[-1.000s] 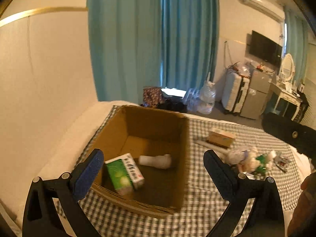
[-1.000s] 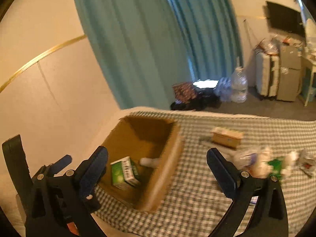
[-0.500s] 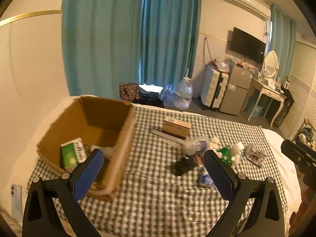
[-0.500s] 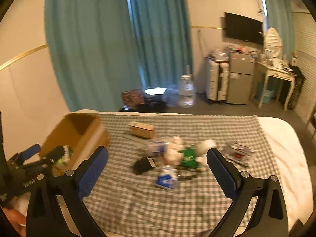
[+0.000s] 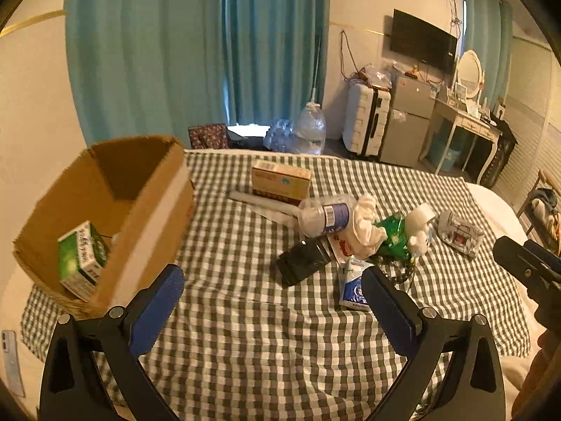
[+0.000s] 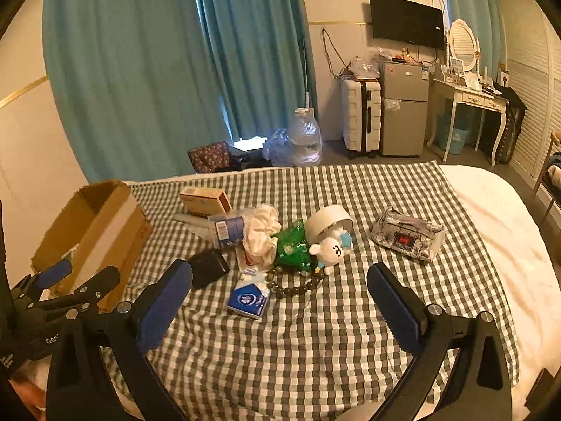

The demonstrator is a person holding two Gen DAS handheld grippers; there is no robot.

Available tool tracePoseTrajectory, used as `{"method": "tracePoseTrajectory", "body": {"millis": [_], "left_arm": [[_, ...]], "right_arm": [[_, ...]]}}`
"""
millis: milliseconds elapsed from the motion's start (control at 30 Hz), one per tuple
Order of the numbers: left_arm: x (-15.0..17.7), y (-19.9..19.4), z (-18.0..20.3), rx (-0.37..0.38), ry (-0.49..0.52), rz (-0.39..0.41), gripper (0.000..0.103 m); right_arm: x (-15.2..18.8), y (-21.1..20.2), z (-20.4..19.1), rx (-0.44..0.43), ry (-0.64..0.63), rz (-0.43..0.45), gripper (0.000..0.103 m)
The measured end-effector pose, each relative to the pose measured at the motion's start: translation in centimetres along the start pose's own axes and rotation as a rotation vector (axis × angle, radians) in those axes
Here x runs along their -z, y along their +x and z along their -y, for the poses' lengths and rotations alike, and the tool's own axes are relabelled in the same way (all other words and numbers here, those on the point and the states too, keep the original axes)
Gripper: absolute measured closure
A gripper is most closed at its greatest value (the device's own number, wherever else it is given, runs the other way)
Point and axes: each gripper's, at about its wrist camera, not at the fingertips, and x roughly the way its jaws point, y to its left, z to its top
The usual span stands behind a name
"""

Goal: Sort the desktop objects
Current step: 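Move both grippers back over the scattered items on the cloth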

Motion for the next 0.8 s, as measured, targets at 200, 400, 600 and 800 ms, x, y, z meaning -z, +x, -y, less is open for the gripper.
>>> {"method": "tracePoseTrajectory", "body": {"millis": [200, 400, 600, 800], "left_arm": [[0.7, 3.3, 1.2, 0.039, 0.025, -0.014, 0.0], [1.3, 7.4, 2.4, 0.044, 0.043, -0.045, 0.0], [1.4, 12.2, 2.9, 0.018, 0.048, -0.097, 0.0], [1.7, 15.7, 2.5, 0.028, 0.005, -0.126, 0.0]], "right_arm": [[0.7, 4.4, 2.1, 0.015, 0.087, -0.075, 0.002], [0.5, 8.8, 4.9, 0.088, 0.11, -0.099, 0.002], [0.5, 13.0, 7.2, 0.138, 0.085, -0.149, 0.002], [0.5, 16.0, 7.5, 0.107, 0.053, -0.192, 0.003]]}}
